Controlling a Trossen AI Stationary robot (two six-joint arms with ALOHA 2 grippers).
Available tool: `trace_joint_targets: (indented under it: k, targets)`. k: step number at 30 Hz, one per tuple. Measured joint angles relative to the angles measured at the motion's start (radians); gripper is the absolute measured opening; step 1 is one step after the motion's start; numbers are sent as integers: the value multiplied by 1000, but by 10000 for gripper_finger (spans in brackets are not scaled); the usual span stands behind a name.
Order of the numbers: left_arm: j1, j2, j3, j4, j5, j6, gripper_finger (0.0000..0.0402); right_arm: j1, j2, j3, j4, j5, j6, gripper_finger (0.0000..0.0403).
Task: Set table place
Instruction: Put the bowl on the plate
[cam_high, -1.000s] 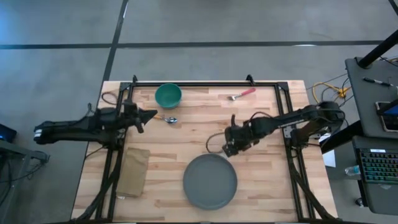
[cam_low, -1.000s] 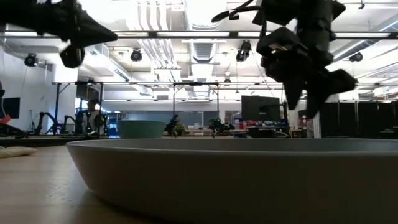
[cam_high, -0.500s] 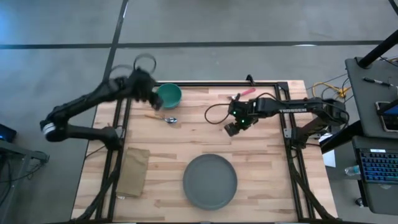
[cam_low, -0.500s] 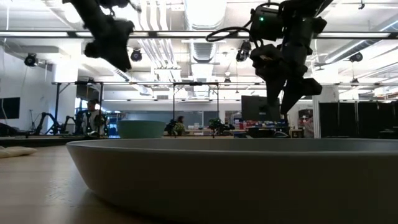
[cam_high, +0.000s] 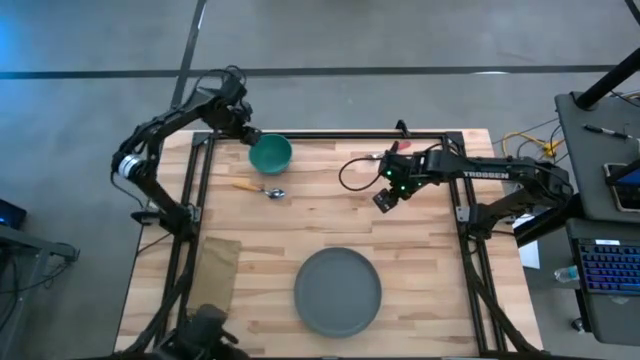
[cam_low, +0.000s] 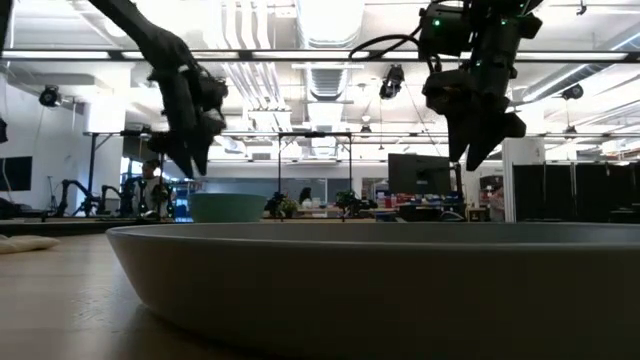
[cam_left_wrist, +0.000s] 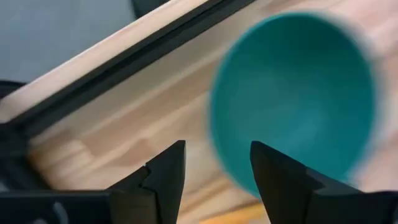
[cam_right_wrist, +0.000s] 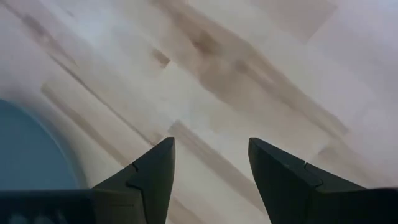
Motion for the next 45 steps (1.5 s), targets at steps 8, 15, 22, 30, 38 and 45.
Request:
trace_joint_targets:
  k: [8, 15, 22, 30, 38, 45]
  targets:
    - [-2, 98, -1, 25, -50, 11, 166, -24, -38, -29, 0, 15, -2, 196]
    - [-2, 137, -2, 65, -8, 16, 166, -25, -28, -48, 3, 14, 1, 196]
    - [-22, 187, -8, 73, 18, 27, 136, -25, -18, -48, 6, 13, 12, 196]
    - [-88, 185, -9, 103, 18, 26, 9, -24, -18, -48, 6, -14, 29, 194]
    - [-257, 39, -12, 62, 36, -60, 1, -31, -18, -48, 6, -18, 47, 184]
    - [-574, -122, -37, 85, 25, -356, 0, -73, -18, -58, 7, -26, 42, 184]
